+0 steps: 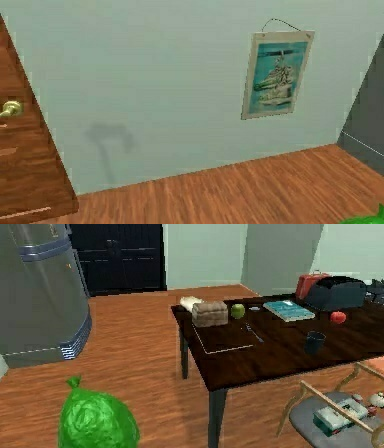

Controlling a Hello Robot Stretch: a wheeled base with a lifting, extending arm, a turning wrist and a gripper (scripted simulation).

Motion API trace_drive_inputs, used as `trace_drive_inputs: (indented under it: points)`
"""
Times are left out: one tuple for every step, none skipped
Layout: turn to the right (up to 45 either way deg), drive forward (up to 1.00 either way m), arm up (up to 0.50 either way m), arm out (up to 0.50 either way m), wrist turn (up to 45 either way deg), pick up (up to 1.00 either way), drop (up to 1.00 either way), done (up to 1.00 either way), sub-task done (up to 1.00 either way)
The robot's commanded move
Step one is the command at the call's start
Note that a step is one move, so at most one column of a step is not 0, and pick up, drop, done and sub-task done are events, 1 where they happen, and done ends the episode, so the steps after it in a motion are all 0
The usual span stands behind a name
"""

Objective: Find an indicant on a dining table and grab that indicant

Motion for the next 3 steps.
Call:
trace_drive_inputs:
  points:
    - [0.0,0.60,0.00,0.00,0.0,0.00,0.00,0.00,0.00]
    - [45.0,0.00,0.00,0.00,0.0,0.00,0.00,0.00,0.00]
    - [12.0,0.00,0.00,0.00,0.0,0.00,0.00,0.00,0.00]
